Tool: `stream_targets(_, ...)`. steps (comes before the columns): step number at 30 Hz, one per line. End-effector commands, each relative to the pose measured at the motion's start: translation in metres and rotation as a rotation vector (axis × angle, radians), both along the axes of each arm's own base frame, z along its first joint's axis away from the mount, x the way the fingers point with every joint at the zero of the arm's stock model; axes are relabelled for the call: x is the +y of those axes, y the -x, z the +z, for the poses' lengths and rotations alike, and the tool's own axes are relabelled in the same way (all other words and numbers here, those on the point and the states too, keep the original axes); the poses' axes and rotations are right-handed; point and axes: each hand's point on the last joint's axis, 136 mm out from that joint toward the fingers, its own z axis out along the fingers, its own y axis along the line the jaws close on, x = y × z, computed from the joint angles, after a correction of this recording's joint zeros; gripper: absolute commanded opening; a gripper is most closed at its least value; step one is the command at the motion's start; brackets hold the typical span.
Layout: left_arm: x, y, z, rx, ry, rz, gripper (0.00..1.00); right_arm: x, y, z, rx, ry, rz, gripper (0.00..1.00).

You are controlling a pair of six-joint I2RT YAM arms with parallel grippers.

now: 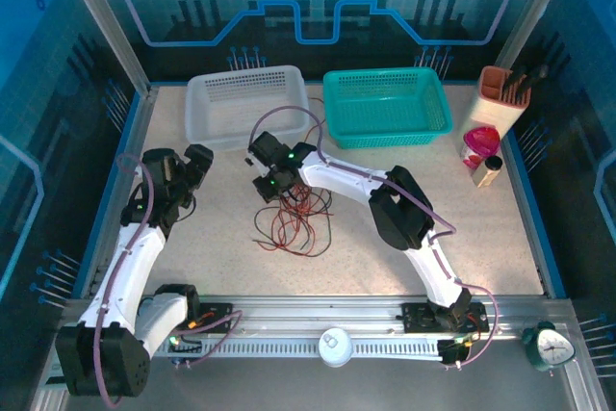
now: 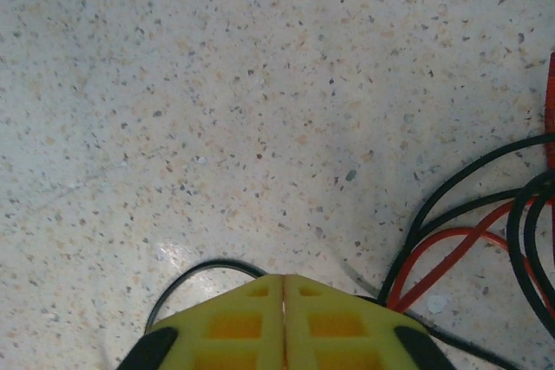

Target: Untangle the cables

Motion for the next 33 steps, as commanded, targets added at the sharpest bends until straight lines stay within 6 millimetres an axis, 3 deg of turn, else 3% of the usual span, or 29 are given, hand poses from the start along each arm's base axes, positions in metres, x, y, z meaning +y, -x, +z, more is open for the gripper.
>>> stream_targets(1, 0.000, 0.002, -0.006, 0.006, 0.026, 0.007, 0.99, 0.005, 0.003, 0.008, -0.008, 0.003, 0.021, 0.01)
stream_targets(10, 0.000, 0.003, -0.004, 0.002, 0.023, 0.001, 0.99, 0.005, 0.003, 0.067, -0.082, -0.081, 0.032, 0.00)
stream_targets(21, -0.012, 0.001, 0.010, -0.065, 0.006, -0.095, 0.99, -0.013, 0.001, 0.216, -0.218, -0.415, -0.012, 0.00)
stream_targets(28, -0.042, -0.009, 0.043, -0.215, 0.017, -0.287, 0.98, -0.038, -0.005, 0.292, -0.282, -0.578, -0.040, 0.00)
stream_targets(33, -0.067, -0.010, 0.080, -0.352, -0.013, -0.425, 0.98, -0.063, -0.008, 0.341, -0.315, -0.700, -0.069, 0.00)
